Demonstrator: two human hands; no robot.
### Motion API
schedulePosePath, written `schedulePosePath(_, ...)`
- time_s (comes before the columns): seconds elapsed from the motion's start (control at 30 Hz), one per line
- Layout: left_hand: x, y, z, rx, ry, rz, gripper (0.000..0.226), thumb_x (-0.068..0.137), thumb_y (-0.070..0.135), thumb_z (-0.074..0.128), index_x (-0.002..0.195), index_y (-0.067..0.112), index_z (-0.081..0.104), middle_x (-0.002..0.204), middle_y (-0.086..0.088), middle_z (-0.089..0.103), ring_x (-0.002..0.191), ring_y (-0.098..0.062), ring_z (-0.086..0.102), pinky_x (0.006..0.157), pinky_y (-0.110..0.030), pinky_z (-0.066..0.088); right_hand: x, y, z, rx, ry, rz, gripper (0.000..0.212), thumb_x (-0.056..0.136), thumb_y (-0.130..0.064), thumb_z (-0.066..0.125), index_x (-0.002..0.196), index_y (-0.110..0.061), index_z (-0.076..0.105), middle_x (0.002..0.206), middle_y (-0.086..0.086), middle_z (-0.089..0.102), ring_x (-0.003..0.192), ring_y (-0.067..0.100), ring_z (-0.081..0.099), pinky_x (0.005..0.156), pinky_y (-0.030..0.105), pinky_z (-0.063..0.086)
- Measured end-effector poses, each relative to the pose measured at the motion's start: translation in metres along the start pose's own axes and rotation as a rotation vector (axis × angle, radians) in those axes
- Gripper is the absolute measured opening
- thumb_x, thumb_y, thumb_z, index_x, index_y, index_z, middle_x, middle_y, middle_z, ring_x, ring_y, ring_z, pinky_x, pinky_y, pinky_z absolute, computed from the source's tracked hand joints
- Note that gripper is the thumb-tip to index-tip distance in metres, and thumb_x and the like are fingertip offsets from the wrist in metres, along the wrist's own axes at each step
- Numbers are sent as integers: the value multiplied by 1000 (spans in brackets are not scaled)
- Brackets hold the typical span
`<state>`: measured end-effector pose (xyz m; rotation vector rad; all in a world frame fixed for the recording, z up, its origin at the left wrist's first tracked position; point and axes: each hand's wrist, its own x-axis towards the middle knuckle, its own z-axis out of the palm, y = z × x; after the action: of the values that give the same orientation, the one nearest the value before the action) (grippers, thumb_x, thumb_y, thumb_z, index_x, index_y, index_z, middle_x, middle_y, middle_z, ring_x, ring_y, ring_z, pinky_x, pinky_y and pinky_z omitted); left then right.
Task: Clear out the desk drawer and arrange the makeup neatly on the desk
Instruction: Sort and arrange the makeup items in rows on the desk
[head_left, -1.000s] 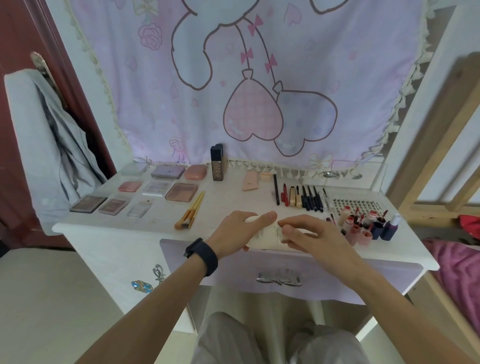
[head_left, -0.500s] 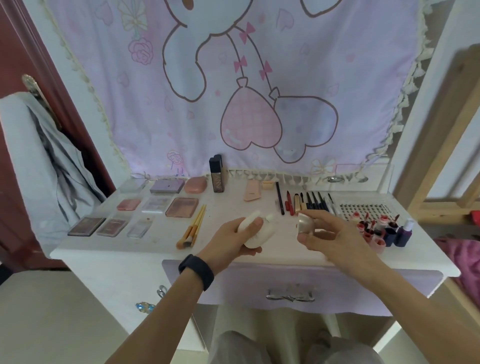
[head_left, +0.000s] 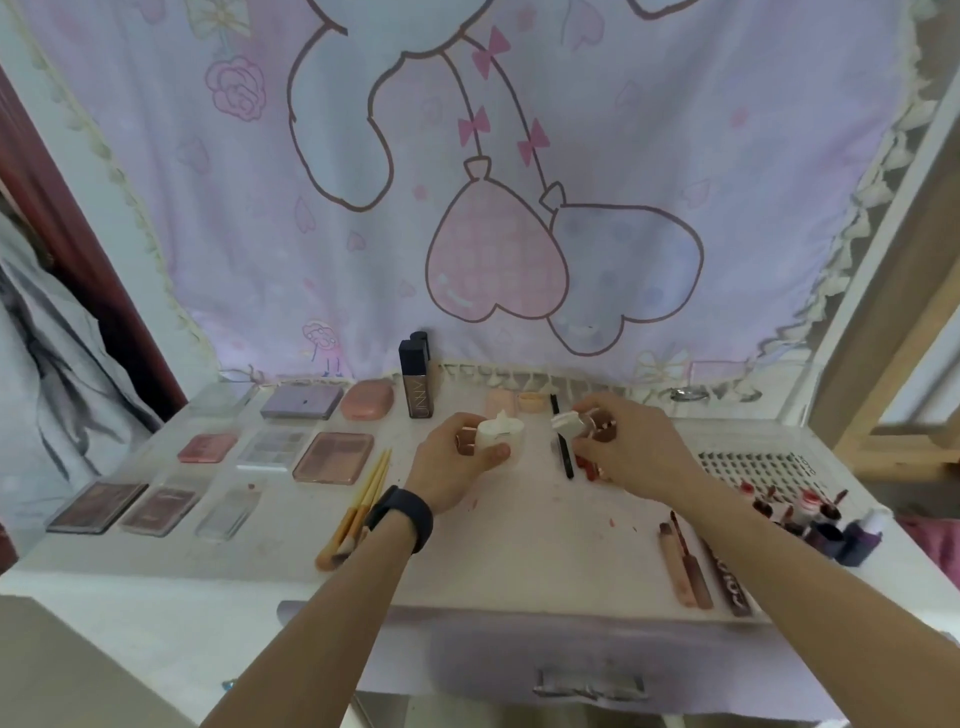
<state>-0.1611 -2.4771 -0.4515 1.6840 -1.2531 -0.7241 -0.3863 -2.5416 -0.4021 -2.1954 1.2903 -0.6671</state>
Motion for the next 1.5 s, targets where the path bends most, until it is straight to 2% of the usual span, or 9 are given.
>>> schedulePosePath(0.1, 16, -7, 3, 6, -48, 2, 41, 85, 34, 78, 121, 26, 61, 118, 4, 66, 103, -15, 65, 89, -26, 52, 36, -1, 9, -144, -4, -65, 34, 93, -21, 67, 127, -25, 65, 116, -3, 69, 101, 17, 64, 92, 34, 52)
schedulePosePath(0.2, 25, -13, 0, 45, -58, 40, 42, 85, 34, 78, 124, 26, 64, 117, 5, 66, 100, -12, 66, 79, -11, 47, 63, 0, 19, -254, -44, -113, 33, 95, -19, 63, 128, -24, 66, 118, 1, 69, 105, 20, 63, 93, 36, 50)
schedulePosePath(0.37, 30, -19, -8, 135, -40, 102, 38, 86, 34, 77, 122, 29, 65, 107, 10, 68, 89, 0, 62, 69, 0, 42, 87, -1, 33, -383, -84, -139, 31, 95, -30, 63, 125, -25, 66, 114, 3, 67, 104, 22, 62, 91, 39, 51)
schedulePosePath(0.53, 32, -22, -12, 175, -25, 109, 41, 88, 32, 74, 127, 27, 63, 107, 11, 65, 85, 3, 59, 68, 3, 39, 93, 3, 43, -435, -94, -158, 27, 91, -24, 66, 118, -20, 68, 112, 2, 69, 97, 17, 57, 79, 28, 40)
schedulePosePath(0.9, 33, -22, -12, 164, -32, 81, 43, 90, 33, 73, 131, 29, 60, 108, 15, 63, 87, 5, 59, 67, 2, 40, 94, 5, 47, -448, -116, -143, 30, 90, -16, 61, 120, -19, 68, 119, 2, 68, 110, 22, 59, 86, 32, 48)
schedulePosePath(1.0, 33, -21, -13, 181, -45, 82, 45, 90, 35, 72, 132, 30, 59, 109, 16, 62, 87, 4, 60, 65, 0, 40, 95, 7, 49, -464, -128, -138, 28, 90, -17, 62, 117, -20, 67, 117, 2, 68, 107, 21, 60, 83, 30, 47)
schedulePosePath(1.13, 34, -20, -13, 178, -44, 76, 46, 88, 33, 75, 131, 30, 60, 103, 21, 60, 84, 8, 58, 66, 4, 39, 95, 12, 51, -430, -140, -115, 30, 91, -22, 64, 121, -20, 65, 120, 0, 67, 109, 20, 60, 90, 34, 50)
schedulePosePath(1.2, 35, -20, -14, 176, -46, 73, 46, 87, 32, 76, 130, 31, 60, 102, 21, 60, 83, 8, 59, 64, 4, 39, 96, 13, 52, -414, -140, -113, 29, 92, -20, 64, 121, -19, 65, 120, -1, 67, 106, 18, 59, 84, 29, 46)
schedulePosePath(1.5, 38, -20, -13, 209, -46, 44, 47, 84, 31, 79, 127, 30, 61, 107, 15, 63, 87, 1, 62, 66, -2, 38, 98, 10, 51, -466, -168, -121, 18, 89, -17, 59, 105, -18, 68, 106, 1, 70, 95, 20, 61, 80, 35, 52)
